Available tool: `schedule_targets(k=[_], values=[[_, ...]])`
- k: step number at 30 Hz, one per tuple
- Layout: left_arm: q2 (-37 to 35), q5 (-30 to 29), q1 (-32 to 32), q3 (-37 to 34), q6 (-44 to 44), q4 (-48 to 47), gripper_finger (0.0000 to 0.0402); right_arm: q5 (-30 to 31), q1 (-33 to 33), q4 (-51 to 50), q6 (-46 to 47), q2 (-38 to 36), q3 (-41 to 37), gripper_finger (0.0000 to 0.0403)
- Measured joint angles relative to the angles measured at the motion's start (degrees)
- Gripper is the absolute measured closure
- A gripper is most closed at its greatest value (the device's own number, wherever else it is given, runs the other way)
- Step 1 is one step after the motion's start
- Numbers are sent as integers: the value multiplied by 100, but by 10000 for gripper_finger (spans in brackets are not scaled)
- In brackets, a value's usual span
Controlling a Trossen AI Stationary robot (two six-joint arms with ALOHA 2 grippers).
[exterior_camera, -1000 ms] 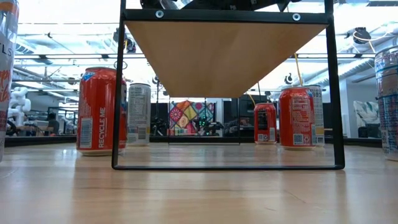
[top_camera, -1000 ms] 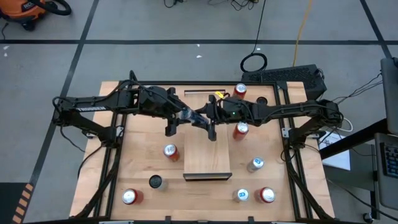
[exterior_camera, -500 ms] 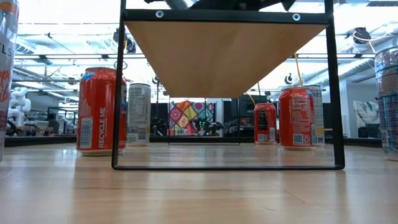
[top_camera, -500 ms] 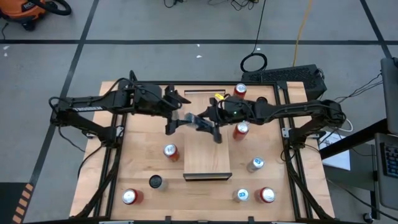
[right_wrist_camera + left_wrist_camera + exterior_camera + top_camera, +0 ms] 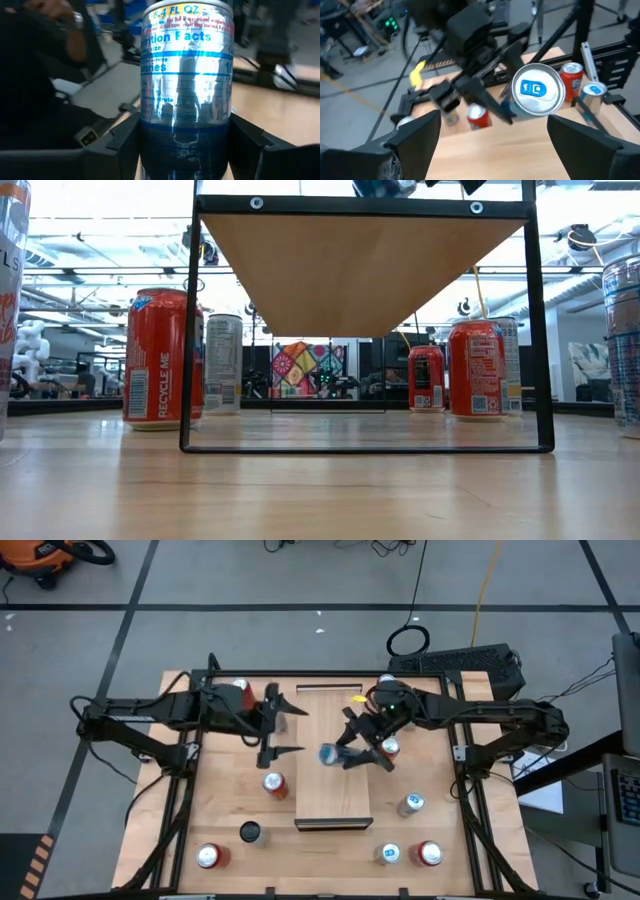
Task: Place canned beverage on shelf
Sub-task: Put the top left blue soda can on the shelf
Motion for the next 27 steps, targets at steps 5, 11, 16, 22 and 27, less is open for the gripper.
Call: schedule_targets(k=[5, 11, 16, 22, 27], values=[[215, 6, -313, 0, 361, 265, 34, -454, -4, 541, -6, 299, 1, 200], [474, -139, -622, -2, 560, 243, 34, -449, -7, 1056, 179, 520, 1, 200], [567, -173, -734, -4, 549, 229, 34, -447, -7, 1111, 273, 512, 1, 200], [718, -205, -729, -11, 547, 472, 34, -425, -7, 1126, 394, 514, 1, 200], [818, -225, -731, -11, 675, 551, 34, -407, -7, 1175, 481, 514, 3, 199]])
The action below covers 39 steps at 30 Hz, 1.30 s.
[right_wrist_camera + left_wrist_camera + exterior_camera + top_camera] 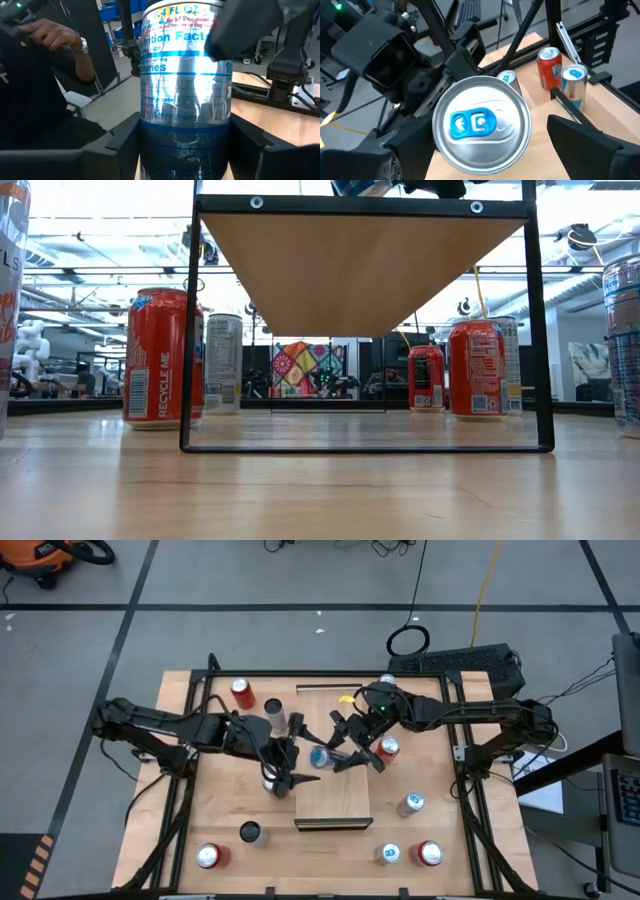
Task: Place canned beverage on shelf
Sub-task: Put the top left blue soda can on the shelf
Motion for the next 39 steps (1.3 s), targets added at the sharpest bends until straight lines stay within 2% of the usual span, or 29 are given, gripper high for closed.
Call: schedule_targets(k=[6, 15, 19, 24, 31, 36, 39], values=[[55, -44, 0, 7, -1, 18, 42, 7, 0, -4, 28, 0, 0, 199], [72, -71, 4, 7, -2, -6, 137, 2, 2, -44, -7, 0, 0, 199], [74, -70, 4, 7, 19, -27, 164, -5, 2, -136, -57, 0, 0, 199], [77, -70, 4, 7, -19, -87, 170, 4, 2, -187, -11, 0, 0, 184], [79, -52, -4, -10, -240, -368, 167, 45, -58, -188, 131, -14, 7, 127], [70, -66, 14, -7, -478, -423, 167, 495, -158, -459, 46, -171, 8, 97], [79, -359, 15, -5, -612, -540, 167, 792, -183, -655, -77, -341, 7, 90]])
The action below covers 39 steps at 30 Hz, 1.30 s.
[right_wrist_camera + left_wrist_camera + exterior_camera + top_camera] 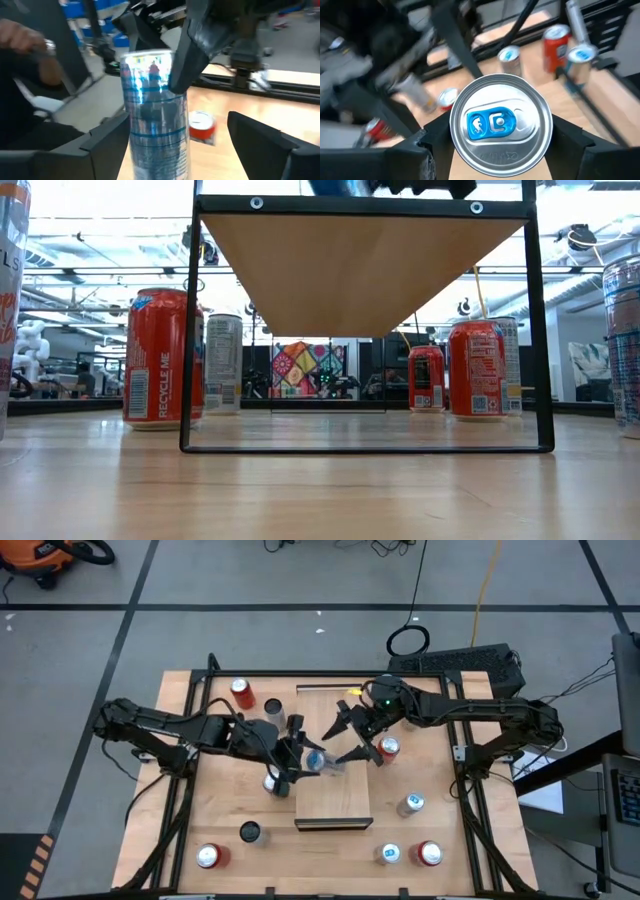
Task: Place canned beverage on shelf
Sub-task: Put the top left blue soda can on the shelf
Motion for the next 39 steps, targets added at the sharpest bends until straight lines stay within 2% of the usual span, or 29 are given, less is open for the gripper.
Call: schedule_targets(k=[4, 10, 14, 20, 25, 28, 31, 36, 39], values=[[0, -687, 0, 3, -332, 49, 166, 822, 104, -559, -217, -352, -1, 90], [0, -1540, 4, 3, -1269, 61, 166, 3400, 758, -1361, -594, -785, -1, 90], [0, -1979, 2, 5, -1923, 62, 166, 4655, 1336, -1456, -670, -769, -1, 90], [0, -2556, 2, 5, -2941, 83, 166, 6111, 2056, -1131, -600, -458, -1, 90], [-2, -2841, 4, 5, -3589, 89, 166, 7708, 2466, -397, -822, -74, -1, 90], [-2, -2861, 2, 5, -3764, 96, 166, 8212, 2558, 13, -1036, 200, -1, 90], [-2, -2862, 2, 7, -3785, 138, 166, 8351, 2581, 426, -1222, 437, -3, 90], [-2, -2869, 2, 10, -4321, 186, 166, 8883, 2581, 1150, -1727, 797, -3, 90], [-5, -2888, 2, 12, -4485, 227, 166, 8985, 2560, 1366, -1936, 882, -3, 90]])
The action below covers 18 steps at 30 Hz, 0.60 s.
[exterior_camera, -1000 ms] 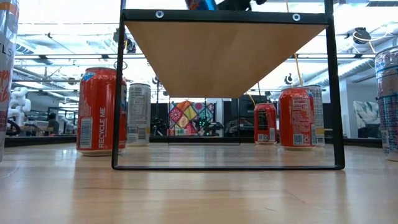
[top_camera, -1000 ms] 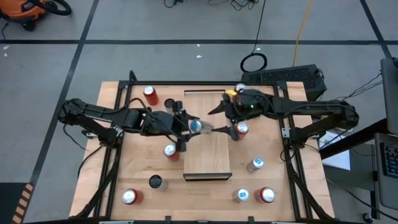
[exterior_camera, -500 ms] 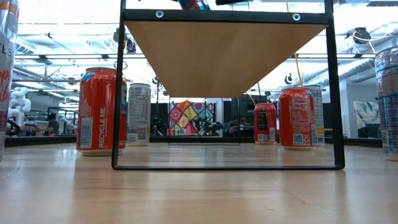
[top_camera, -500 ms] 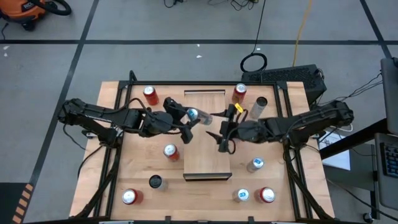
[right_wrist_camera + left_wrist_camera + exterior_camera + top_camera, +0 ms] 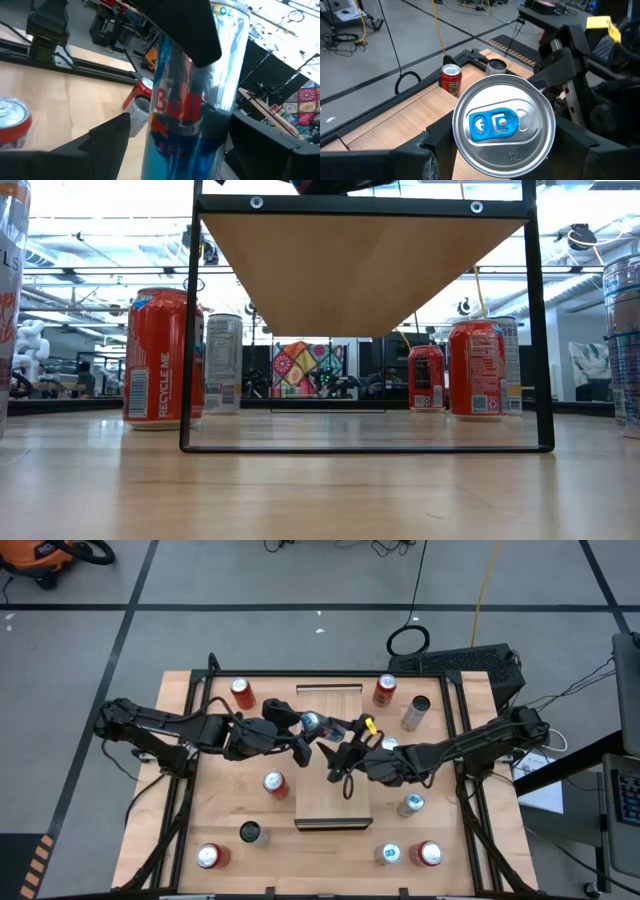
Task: Place canned beverage on shelf
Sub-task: Put the top left blue soda can on the shelf
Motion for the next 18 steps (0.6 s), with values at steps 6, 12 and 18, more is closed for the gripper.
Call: schedule_targets(k=[6, 12, 18], values=[[-1, 1, 22, 0, -29, 3, 166, -21, -72, 7, -21, 1, 0, 124], [-1, -9, 33, 0, -29, -35, 166, -68, -181, -80, 23, 1, 0, 189], [-1, -83, 37, 0, -70, -64, 166, -395, -266, -131, 101, -6, 0, 213]])
